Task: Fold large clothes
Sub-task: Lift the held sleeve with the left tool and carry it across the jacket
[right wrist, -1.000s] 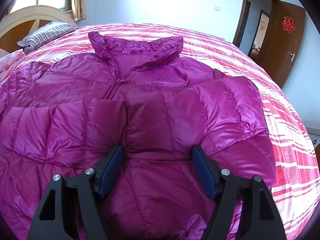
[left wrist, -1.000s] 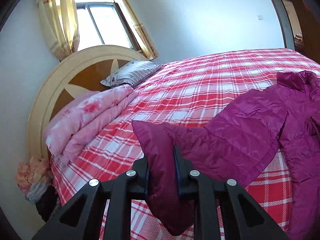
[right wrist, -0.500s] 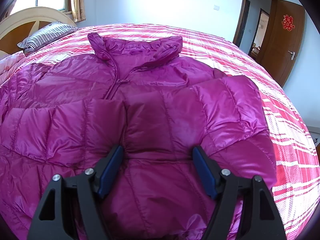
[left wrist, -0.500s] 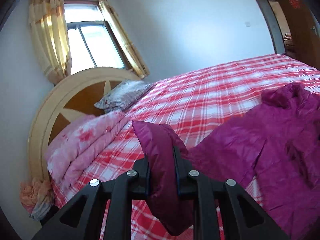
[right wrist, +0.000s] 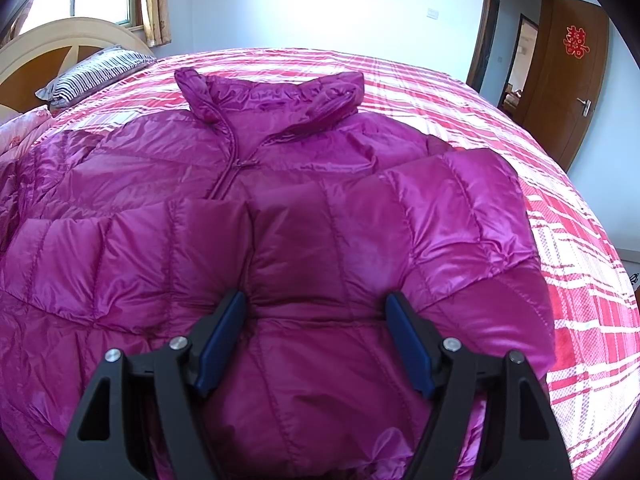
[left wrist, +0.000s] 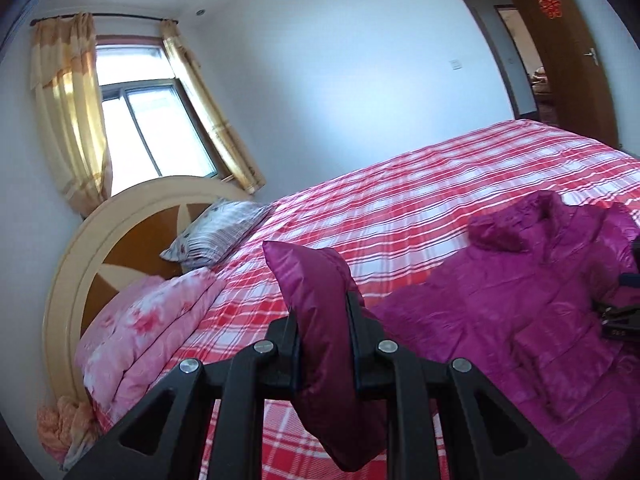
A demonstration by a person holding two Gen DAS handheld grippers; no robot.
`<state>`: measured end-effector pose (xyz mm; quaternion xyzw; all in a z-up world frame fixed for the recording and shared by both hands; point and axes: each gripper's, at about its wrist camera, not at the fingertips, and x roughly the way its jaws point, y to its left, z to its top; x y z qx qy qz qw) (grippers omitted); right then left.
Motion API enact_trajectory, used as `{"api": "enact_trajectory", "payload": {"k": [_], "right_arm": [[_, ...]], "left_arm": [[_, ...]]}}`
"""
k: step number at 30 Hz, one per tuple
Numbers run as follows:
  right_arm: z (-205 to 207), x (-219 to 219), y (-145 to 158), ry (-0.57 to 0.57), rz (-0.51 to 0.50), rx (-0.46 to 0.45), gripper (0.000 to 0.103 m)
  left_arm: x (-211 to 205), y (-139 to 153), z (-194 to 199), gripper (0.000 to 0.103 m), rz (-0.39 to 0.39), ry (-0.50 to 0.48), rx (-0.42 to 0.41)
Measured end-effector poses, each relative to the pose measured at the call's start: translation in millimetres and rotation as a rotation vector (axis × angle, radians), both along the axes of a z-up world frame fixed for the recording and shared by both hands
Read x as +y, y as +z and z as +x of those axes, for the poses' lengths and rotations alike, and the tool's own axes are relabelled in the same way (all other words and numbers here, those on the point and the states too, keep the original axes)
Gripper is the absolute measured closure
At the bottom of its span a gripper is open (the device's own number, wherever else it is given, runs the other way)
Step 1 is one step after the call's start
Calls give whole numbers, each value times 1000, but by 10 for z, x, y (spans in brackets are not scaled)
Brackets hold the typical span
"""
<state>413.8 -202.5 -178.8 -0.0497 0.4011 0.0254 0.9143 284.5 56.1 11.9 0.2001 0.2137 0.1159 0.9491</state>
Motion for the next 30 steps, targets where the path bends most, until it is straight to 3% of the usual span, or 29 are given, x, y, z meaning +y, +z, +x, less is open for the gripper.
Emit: {"api": "enact_trajectory", "payload": {"k": [13, 30], "right_arm": [[0, -3, -2, 0, 6, 0, 27], [-4, -11, 0, 0, 7, -1, 27]], "left_arm": [[-823, -178, 179, 85, -24, -144, 53], [-1635, -1021, 595, 84, -117, -244, 203]]}}
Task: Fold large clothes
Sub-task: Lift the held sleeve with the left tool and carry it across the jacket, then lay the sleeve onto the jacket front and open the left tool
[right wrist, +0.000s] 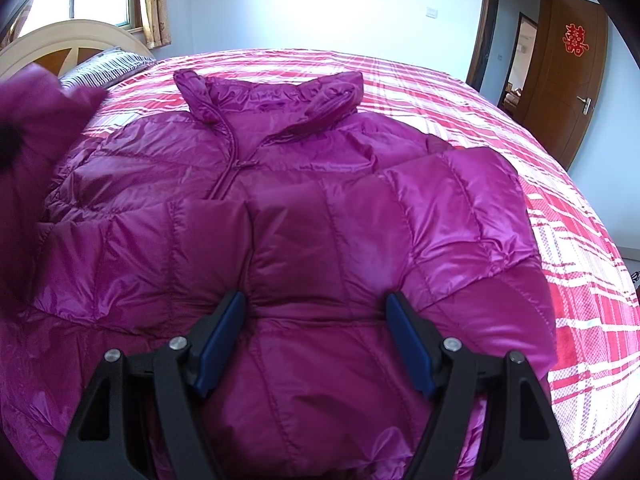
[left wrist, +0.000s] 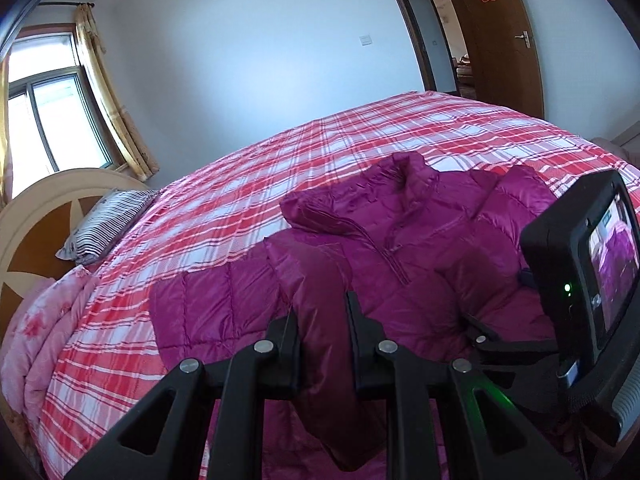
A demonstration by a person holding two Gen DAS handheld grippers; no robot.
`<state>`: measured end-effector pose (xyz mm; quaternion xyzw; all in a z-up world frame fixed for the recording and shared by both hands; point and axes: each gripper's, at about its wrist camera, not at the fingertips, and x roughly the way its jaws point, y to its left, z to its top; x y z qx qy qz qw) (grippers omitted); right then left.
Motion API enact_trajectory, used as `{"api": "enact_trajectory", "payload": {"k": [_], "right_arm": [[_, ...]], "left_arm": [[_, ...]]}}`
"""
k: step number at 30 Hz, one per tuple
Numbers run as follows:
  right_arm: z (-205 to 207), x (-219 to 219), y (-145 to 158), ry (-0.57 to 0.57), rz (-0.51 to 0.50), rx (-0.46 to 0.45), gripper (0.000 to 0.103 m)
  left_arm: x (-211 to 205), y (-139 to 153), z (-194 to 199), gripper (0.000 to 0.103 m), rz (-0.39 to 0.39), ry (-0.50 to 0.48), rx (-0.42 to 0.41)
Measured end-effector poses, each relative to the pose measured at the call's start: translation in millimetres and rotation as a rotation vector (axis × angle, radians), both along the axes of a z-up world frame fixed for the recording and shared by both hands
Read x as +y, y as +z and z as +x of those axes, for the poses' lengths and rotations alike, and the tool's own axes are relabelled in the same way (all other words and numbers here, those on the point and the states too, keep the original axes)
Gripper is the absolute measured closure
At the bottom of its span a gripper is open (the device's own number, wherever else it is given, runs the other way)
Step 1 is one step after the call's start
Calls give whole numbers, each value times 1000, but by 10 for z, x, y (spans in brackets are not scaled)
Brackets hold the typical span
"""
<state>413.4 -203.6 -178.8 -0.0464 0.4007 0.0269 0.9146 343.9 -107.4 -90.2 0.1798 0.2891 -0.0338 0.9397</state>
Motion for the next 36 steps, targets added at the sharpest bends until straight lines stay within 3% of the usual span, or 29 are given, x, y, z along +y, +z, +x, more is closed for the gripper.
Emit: {"api": "enact_trajectory", "payload": {"k": [6, 9, 11, 13, 17, 21, 25, 27, 30, 31, 33, 36], "right_arm": [[3, 7, 0, -1, 0, -1, 27], [2, 4, 0, -1, -1, -1, 27], [-1, -6, 2, -1, 2, -1, 26], [4, -20, 6, 0, 15, 2, 26], [-10, -156, 87, 3, 114, 4, 26], [-152, -285, 374, -37, 203, -51, 26], [-292, -235, 753, -83, 193, -146, 26], [-339, -74, 917, -38, 197, -185, 26], [-320, 376, 945, 97, 129, -155, 29], [-286, 502, 902, 134, 117, -136, 37], [-190, 650, 735, 154, 110, -93, 40], [-13, 705, 434, 133, 97, -33, 40]], "left_arm": [[-84, 127, -181, 79, -45, -59, -34], [32, 399, -296, 58, -102, -64, -77], [218, 578, -360, 29, -137, -44, -132], [450, 672, -365, 17, -117, 20, -187], [1006, 543, -174, 16, -48, 164, -176], [1494, 111, 74, 16, -2, 299, -90], [1571, -409, 254, 16, 30, 310, 43], [1528, -537, 257, 16, 18, 284, 76], [1445, -461, 198, 16, 46, 270, 27], [1474, -377, 190, 16, 30, 277, -2], [1541, -201, 213, 16, -13, 304, -53], [1590, -32, 358, 16, -61, 308, -62]]}}
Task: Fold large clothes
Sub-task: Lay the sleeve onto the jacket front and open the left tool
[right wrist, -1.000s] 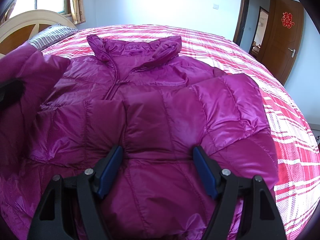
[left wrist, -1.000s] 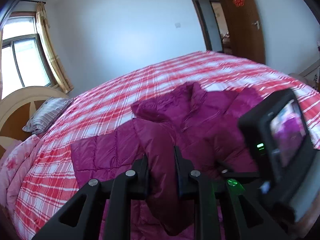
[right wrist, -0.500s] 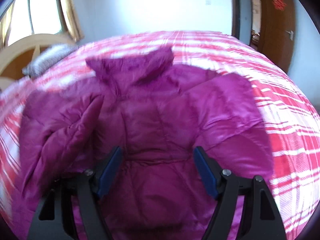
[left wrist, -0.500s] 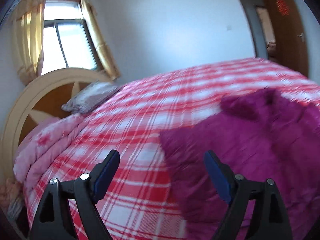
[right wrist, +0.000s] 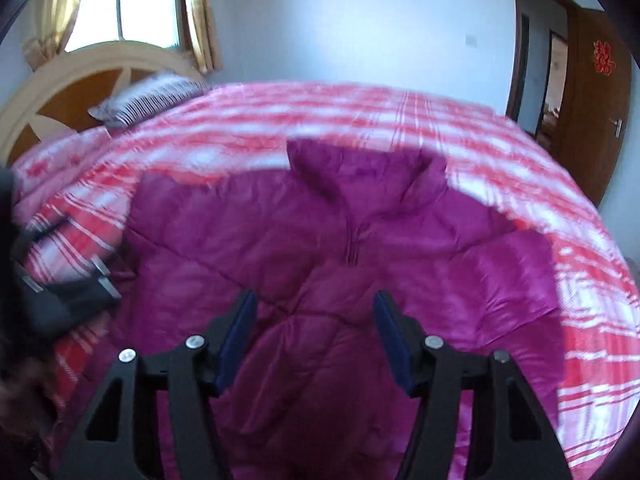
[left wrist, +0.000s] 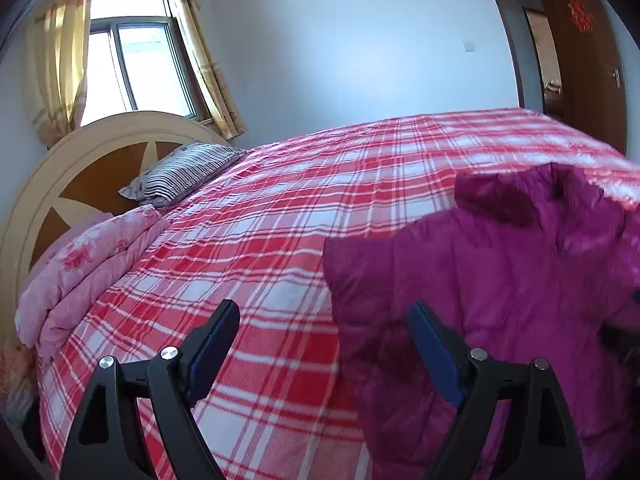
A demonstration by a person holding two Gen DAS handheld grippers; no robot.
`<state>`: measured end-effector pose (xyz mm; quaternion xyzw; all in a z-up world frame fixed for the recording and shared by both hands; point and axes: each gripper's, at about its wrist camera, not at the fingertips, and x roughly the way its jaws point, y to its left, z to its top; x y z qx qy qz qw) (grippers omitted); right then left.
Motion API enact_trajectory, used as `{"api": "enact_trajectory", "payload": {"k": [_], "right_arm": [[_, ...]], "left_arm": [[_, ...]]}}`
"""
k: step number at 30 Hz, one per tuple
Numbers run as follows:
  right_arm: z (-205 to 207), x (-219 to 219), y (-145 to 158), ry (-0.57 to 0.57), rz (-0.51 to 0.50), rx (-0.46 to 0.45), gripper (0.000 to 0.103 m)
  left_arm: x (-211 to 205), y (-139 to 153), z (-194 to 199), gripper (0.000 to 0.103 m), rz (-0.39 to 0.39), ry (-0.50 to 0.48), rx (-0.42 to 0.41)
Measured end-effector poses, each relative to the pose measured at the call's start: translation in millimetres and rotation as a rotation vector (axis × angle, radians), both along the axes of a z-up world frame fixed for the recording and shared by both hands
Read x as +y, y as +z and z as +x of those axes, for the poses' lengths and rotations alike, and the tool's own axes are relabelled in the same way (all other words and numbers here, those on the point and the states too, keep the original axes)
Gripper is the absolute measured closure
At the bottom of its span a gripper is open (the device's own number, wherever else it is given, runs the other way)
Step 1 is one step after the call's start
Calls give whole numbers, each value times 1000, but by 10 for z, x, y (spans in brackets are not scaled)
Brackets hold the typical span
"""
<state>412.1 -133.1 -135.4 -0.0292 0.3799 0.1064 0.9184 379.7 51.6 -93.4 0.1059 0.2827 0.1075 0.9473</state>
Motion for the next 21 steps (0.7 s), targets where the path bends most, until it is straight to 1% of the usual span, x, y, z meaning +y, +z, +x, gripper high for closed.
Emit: {"api": "enact_trajectory", "payload": {"k": [1, 3, 6, 9, 12, 16, 21], "right_arm": [[8, 7, -71, -7, -13, 10, 40], [14, -21, -165, -13, -29, 15, 40], [-4, -93, -223, -19, -27, 33, 40], [-20, -160, -283, -24, -15, 58, 37], [-24, -193, -307, -25, 3, 75, 36], [-35, -148, -317, -28, -20, 77, 35], [-34, -143, -340, -32, -26, 78, 35]], "left_arm": [[-7, -6, 47, 16, -1, -6, 10], [-99, -151, 236, 16, 29, -29, 85], [-217, -488, 436, 16, 92, -26, 180], [-226, -657, 465, 16, 84, -27, 203], [-226, -682, 480, 15, 88, -24, 207], [-245, -726, 474, 13, 94, -19, 214], [-292, -750, 471, 12, 134, -11, 208]]}}
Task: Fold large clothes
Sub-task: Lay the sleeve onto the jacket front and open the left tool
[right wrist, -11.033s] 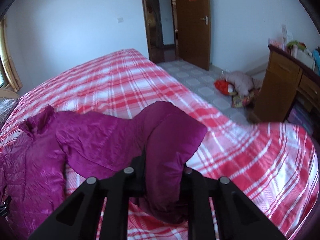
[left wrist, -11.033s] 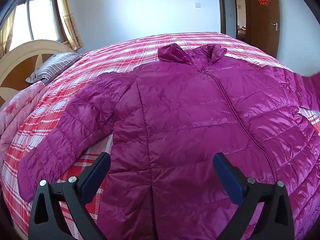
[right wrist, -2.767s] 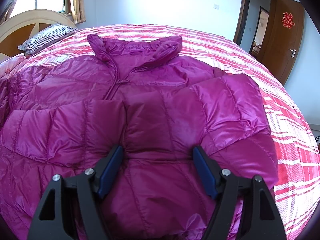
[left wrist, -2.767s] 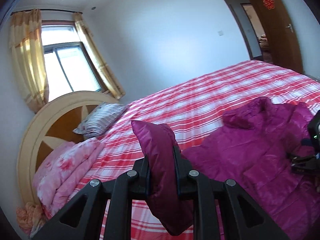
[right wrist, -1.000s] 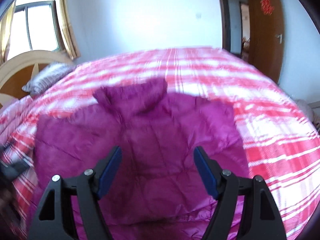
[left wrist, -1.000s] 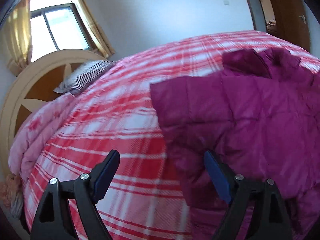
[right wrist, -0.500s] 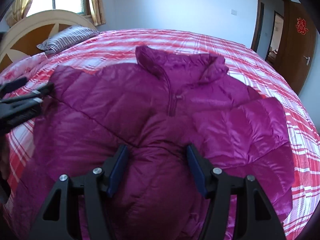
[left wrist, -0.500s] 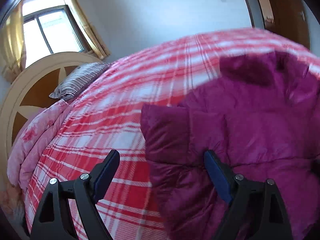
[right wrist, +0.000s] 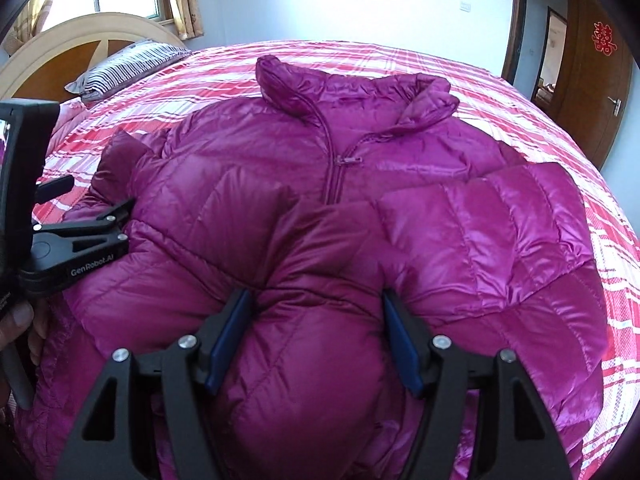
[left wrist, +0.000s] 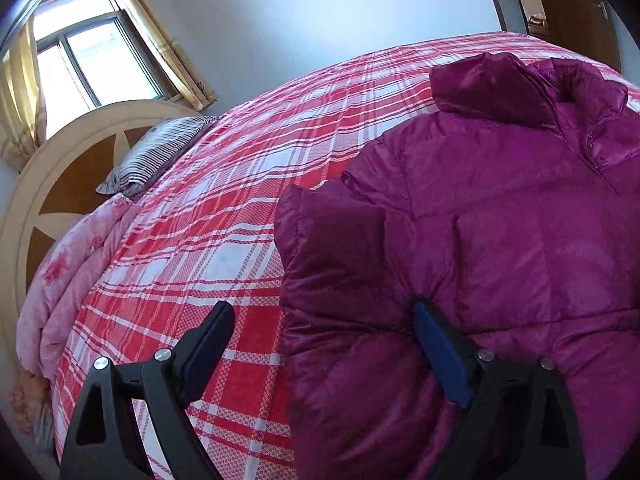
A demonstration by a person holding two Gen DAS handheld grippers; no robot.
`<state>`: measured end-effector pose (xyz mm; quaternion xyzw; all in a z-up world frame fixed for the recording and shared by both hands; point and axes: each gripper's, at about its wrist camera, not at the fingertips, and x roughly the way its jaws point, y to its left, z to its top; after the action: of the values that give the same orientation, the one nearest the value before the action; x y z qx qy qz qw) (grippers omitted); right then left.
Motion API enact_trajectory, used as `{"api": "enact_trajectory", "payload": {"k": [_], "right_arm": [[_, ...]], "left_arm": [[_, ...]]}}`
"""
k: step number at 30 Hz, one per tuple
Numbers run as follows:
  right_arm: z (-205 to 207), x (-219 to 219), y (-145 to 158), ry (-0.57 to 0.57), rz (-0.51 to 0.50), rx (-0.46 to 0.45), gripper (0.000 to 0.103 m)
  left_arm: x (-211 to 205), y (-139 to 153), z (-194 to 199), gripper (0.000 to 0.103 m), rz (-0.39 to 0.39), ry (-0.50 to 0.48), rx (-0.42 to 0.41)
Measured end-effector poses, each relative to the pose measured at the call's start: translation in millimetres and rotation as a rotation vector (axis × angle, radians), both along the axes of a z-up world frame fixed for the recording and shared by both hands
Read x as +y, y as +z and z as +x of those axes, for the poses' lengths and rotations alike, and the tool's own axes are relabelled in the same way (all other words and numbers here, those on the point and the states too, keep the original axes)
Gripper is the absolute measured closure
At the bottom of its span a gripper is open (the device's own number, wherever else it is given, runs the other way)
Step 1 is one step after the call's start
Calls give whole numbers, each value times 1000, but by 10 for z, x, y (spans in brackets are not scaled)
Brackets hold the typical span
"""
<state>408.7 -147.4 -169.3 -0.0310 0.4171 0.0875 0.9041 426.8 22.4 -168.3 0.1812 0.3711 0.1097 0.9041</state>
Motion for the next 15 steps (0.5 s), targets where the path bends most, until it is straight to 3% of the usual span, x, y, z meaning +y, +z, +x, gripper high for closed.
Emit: {"api": "enact_trajectory", "payload": {"k": [15], "right_arm": [[11, 26, -11, -3, -32, -4, 34]], "left_arm": [[-11, -4, -4, 11, 5, 1, -4]]}}
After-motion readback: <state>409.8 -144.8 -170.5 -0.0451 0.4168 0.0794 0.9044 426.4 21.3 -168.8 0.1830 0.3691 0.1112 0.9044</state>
